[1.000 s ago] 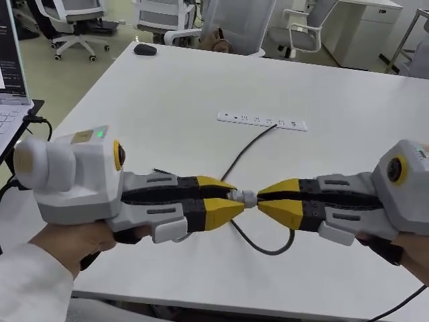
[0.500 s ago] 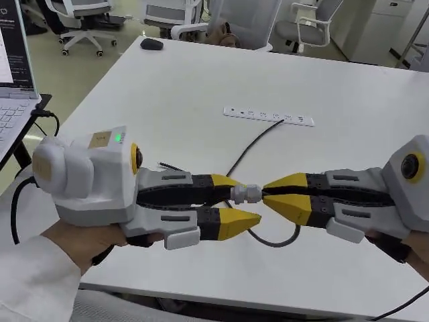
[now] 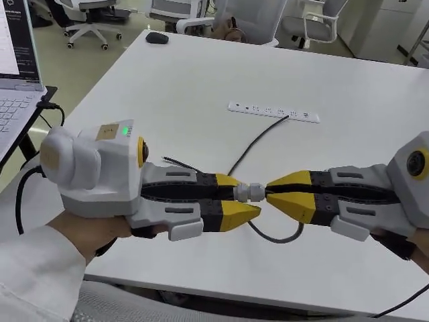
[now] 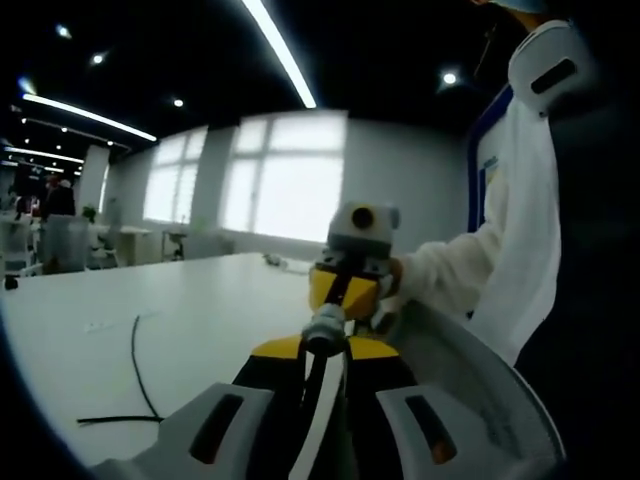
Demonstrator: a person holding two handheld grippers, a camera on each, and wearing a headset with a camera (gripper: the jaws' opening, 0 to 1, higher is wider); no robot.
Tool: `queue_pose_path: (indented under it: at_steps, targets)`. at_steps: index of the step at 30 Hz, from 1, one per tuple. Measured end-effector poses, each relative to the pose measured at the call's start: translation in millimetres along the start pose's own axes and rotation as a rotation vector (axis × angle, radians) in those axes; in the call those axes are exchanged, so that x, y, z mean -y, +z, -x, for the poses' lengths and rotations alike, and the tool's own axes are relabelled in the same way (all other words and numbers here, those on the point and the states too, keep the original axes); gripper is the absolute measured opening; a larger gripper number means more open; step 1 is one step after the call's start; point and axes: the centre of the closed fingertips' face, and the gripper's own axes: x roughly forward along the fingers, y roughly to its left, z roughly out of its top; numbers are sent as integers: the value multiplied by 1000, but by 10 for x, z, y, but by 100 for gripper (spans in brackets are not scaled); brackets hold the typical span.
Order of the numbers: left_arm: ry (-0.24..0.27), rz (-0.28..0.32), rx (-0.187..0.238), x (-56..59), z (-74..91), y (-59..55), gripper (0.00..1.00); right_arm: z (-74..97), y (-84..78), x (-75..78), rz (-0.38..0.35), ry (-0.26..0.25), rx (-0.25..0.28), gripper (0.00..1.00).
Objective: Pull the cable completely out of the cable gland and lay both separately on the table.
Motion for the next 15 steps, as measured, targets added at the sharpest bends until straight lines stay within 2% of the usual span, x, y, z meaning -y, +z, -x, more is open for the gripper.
queue_pose_path:
  at_steps: [4,9,10,12,13,14,15]
  targets:
    - [8,11,-23,-34,22,-29,15,-45,-56,17,15,-8,-56,4]
    - [12,5,-22,-29,21,-15,15,-17,-44,87,0,-22,-65,11]
    - [12,5,-22,-27,19,-14,15,-14,-57,84,1,-19,-78,11]
    - [5,-2,-3,-9,20,26,15,-7,-165,59,50,3,-152,7]
    - [9,-6,-1,-13,19,31,15,-27,-141,53,70,-1,-147,4]
    - [17,1,1,-37,27,31,15,-39,-76,107,93,-41,-111,4]
    - [22,32,26,-64,45,67,15,-41,-62,90,73,-38,-95,3]
